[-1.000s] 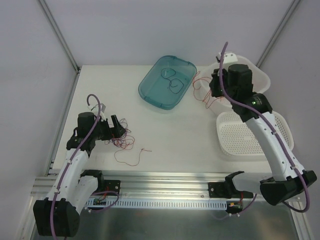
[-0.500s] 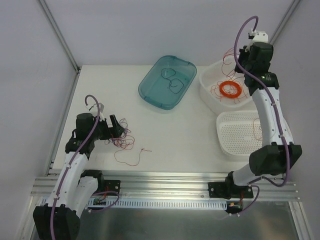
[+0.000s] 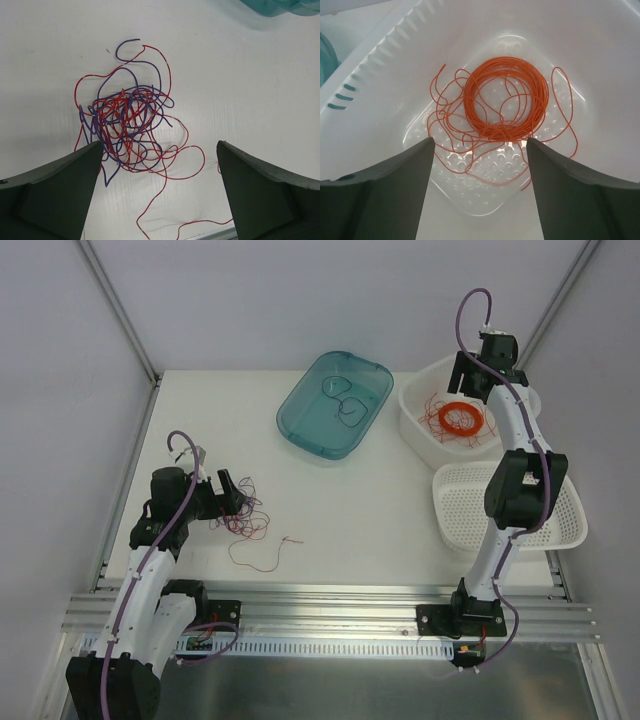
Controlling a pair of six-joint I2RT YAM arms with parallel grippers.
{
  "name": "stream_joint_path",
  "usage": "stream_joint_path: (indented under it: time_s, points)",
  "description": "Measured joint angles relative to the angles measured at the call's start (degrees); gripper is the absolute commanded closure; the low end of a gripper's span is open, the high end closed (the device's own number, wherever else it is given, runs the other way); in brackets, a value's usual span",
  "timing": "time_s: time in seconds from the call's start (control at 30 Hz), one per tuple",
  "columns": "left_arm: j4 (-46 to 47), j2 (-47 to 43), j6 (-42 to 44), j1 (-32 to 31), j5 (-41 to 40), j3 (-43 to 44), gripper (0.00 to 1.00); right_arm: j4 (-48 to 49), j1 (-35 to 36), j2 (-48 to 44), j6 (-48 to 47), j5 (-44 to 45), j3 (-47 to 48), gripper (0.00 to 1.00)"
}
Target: Untangle the cables
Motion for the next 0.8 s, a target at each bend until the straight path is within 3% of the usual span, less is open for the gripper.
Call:
stream_joint_path:
  time_s: [0.23,0.47,0.8]
  points:
    - [0.0,1.5,0.0,0.0,0.0,0.0,0.02,-0.6,0.0,-5.5,0.2,-4.0,-3.6,0.15]
    - [0.0,2.5,-0.5,0.0,0.0,0.0,0.04,-0.9,3.0,-18.5,0.1,-9.6,-12.0,0.16]
    - [0.0,4.2,-2.8,0.0,0.0,0.0,0.09,-0.6,23.9,-31.5,1.1,-16.2,-28.4,0.17]
